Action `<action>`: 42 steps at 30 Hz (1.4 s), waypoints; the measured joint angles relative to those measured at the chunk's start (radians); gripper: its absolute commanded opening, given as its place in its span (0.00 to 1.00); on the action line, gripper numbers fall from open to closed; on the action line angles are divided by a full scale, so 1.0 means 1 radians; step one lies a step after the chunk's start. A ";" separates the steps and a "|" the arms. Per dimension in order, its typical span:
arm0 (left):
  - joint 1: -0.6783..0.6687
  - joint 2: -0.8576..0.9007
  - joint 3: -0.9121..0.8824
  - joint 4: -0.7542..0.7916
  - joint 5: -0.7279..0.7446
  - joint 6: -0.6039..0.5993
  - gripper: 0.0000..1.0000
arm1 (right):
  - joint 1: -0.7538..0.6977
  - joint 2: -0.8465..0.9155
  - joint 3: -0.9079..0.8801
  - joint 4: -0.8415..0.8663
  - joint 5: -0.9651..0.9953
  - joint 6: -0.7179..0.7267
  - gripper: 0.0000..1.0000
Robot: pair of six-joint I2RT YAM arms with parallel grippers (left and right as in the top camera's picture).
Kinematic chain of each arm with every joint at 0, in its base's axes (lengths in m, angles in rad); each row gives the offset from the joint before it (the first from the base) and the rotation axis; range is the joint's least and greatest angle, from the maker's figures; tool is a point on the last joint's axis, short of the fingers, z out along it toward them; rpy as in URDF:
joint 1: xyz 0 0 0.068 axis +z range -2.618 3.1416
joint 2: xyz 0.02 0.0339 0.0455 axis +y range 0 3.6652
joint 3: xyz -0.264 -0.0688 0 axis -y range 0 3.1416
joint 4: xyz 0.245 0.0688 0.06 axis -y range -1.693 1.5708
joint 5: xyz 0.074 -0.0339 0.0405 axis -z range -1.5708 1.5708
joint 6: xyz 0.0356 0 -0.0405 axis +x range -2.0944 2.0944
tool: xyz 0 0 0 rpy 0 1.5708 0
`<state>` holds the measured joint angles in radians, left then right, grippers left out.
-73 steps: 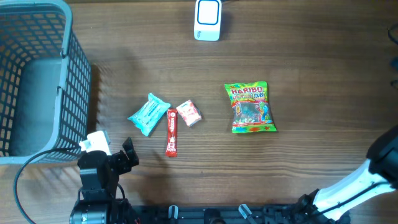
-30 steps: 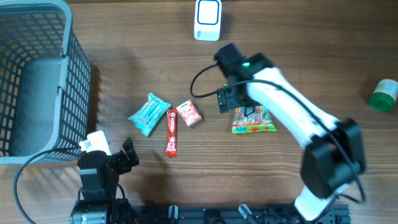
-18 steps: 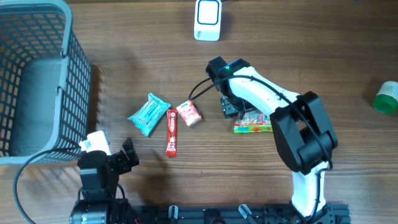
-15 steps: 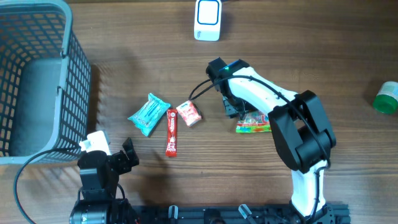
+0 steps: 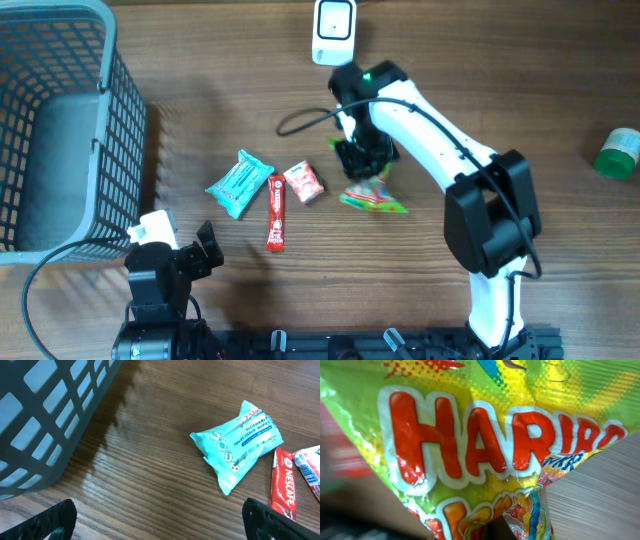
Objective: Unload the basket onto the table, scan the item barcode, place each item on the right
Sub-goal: 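Return the right gripper and grasp the Haribo Worms bag, then lift the Haribo bag up to the scanner with the right gripper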
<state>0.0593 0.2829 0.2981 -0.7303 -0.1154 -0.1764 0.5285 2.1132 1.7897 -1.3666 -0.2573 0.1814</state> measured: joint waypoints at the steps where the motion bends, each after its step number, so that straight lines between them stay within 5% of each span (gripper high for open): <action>1: 0.000 0.000 0.000 0.000 0.000 0.000 1.00 | -0.002 -0.010 0.015 0.001 -0.059 -0.006 0.04; 16: 0.000 0.000 0.000 0.000 0.000 0.000 1.00 | -0.080 -0.055 -0.002 0.114 -1.085 -0.225 0.04; 21: 0.000 0.000 0.000 0.000 0.000 0.000 1.00 | -0.079 -0.055 -0.002 0.341 -1.239 -0.177 0.05; 27: 0.000 0.000 0.000 0.000 0.000 0.000 1.00 | -0.078 -0.055 -0.002 0.412 -1.287 -0.096 0.04; 33: 0.000 0.000 0.000 0.000 0.000 0.000 1.00 | -0.062 -0.055 -0.001 0.386 -1.156 -0.064 0.04; 42: 0.000 0.000 0.000 0.000 0.000 0.000 1.00 | 0.016 -0.055 -0.002 0.203 -0.166 0.129 0.05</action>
<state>0.0593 0.2829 0.2981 -0.7300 -0.1150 -0.1764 0.5442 2.0583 1.7882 -1.1633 -0.4229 0.3107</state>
